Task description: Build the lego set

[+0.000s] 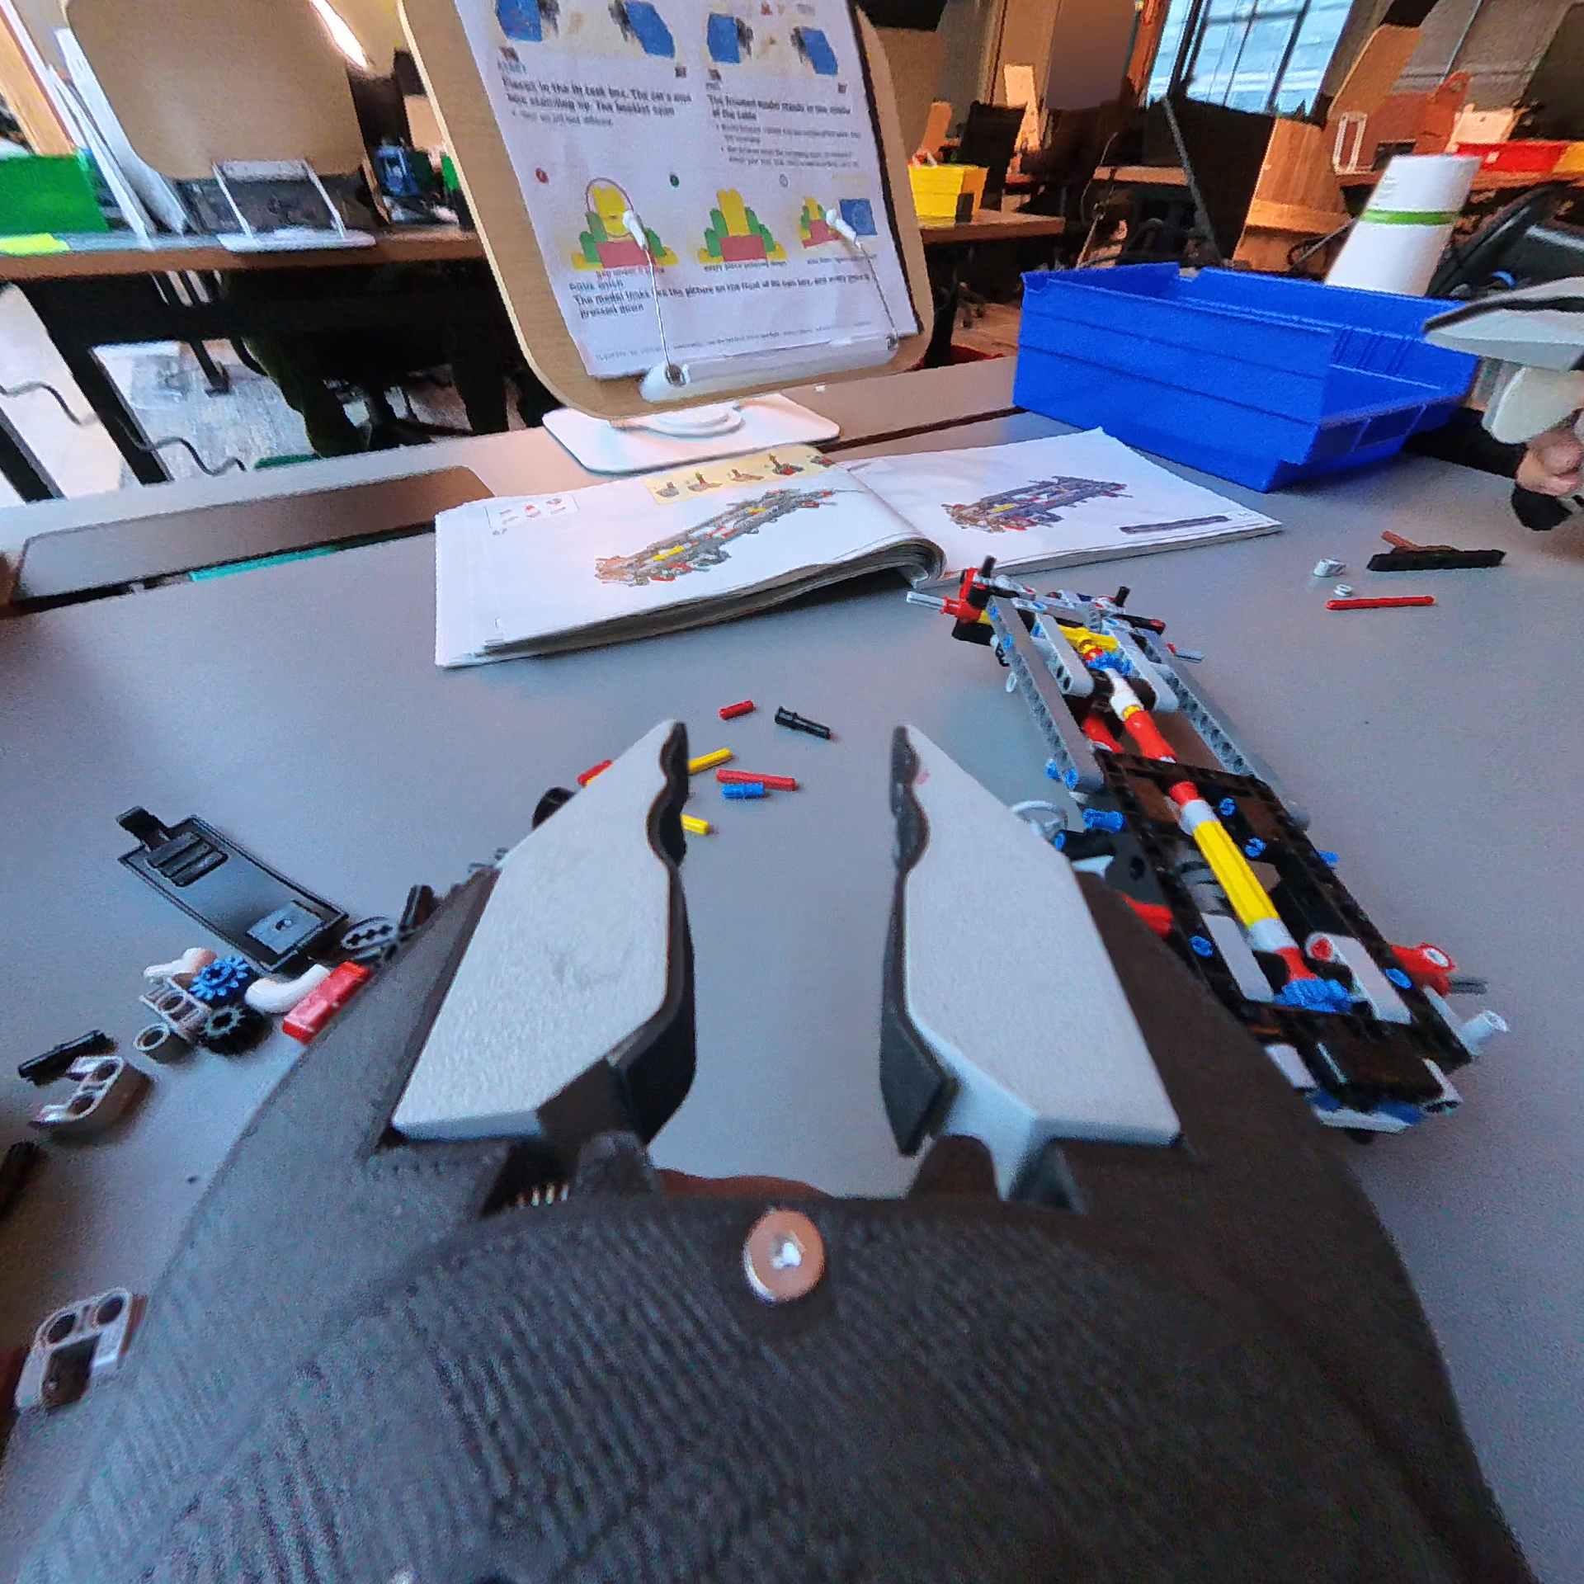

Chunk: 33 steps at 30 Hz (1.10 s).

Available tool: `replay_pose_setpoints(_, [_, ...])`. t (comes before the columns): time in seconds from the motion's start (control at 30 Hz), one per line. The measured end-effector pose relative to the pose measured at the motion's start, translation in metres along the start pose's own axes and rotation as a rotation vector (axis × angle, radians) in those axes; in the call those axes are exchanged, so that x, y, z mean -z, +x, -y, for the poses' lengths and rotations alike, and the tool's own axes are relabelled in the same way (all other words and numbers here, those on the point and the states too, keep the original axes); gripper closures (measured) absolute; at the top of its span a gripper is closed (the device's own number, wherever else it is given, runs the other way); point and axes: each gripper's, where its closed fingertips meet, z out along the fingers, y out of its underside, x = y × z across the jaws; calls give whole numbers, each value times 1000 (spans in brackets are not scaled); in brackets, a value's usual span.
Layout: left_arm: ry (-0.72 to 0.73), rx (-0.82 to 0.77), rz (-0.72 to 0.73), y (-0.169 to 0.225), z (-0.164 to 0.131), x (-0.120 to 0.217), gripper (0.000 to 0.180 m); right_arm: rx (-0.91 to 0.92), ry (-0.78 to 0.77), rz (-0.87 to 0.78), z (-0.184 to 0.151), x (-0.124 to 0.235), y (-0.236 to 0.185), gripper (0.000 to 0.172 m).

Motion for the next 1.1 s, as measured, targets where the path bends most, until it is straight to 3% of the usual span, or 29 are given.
replay_pose_setpoints(0.07, [-63, 32, -43, 9, -1, -4, 126, -2, -6, 3, -1, -1, -1, 166])
replay_pose_setpoints(0.13, [-181, 84, -115, 29, 5, -10, 98, -5, -11, 8, -3, -1, -2, 166])
replay_pose_setpoints(0.23, [-388, 122, -241, 71, 18, -16, 79, -10, -6, 18, -1, 0, -4, 164])
replay_pose_setpoints(0.37, [-638, 38, -392, 123, 15, -30, 78, 8, 12, 38, 6, 2, -11, 164])
replay_pose_setpoints(0.6, [-945, -187, -261, 124, -35, -61, 77, 66, -2, 44, 4, 2, -19, 164])
replay_pose_setpoints(0.8, [-1134, -430, -157, 110, -69, -61, 83, 61, 0, 56, 4, 1, -19, 165])
replay_pose_setpoints(0.97, [-1161, -384, -220, 112, -67, -66, 86, 59, -9, 73, 2, 0, -22, 165])
replay_pose_setpoints(1.1, [-1150, -185, -411, 119, -60, -75, 89, 68, -24, 82, -2, -2, -25, 165])
